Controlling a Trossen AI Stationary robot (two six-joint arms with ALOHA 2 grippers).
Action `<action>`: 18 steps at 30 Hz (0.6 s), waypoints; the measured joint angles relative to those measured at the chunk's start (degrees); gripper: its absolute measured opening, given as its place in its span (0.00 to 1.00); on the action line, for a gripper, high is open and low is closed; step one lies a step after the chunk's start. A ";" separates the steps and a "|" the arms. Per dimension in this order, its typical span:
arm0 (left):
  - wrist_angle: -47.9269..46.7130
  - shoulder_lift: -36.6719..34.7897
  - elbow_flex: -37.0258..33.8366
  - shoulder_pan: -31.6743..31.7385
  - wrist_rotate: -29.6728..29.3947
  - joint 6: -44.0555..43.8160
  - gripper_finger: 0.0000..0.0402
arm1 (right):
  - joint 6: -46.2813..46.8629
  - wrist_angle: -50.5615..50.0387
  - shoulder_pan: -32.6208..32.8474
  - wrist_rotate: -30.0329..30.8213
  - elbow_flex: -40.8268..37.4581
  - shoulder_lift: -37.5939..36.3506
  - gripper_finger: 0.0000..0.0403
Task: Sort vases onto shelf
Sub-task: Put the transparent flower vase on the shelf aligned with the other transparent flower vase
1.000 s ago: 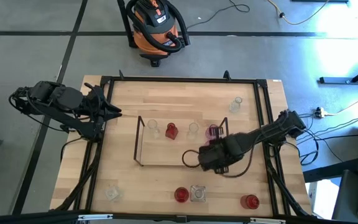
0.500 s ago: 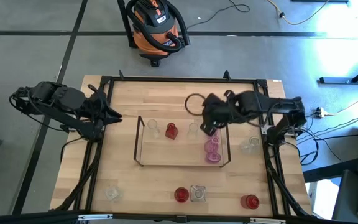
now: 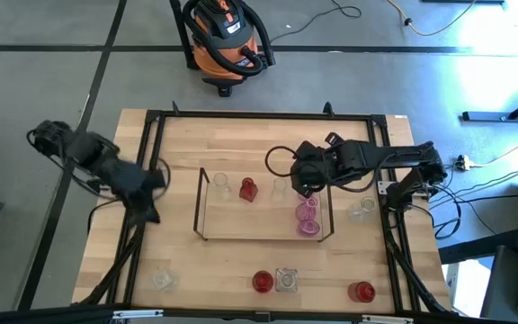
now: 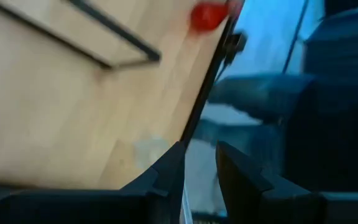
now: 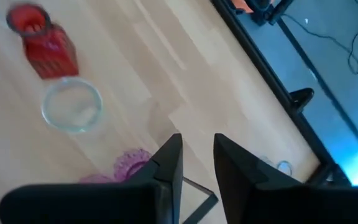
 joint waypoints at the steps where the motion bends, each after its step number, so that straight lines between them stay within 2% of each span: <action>1: 0.24 1.00 0.00 -2.23 -0.55 -2.07 0.21 | -0.47 0.08 0.00 0.05 -0.67 -0.09 0.18; 6: 1.23 6.73 0.00 -14.31 -9.14 -14.46 0.21 | -1.40 0.05 0.00 2.92 -3.66 -0.45 0.18; 11: 2.64 14.89 0.00 -24.79 -15.93 -31.28 0.21 | 2.55 0.20 -0.15 9.45 -6.18 -0.61 0.18; 15: 3.35 21.48 0.00 -30.21 -15.88 -42.09 0.21 | 4.44 1.25 -0.15 12.95 -7.45 -0.61 0.18; 18: 4.08 25.40 0.00 -32.01 -13.94 -45.72 0.21 | 4.43 2.34 -0.15 14.00 -7.65 -0.59 0.18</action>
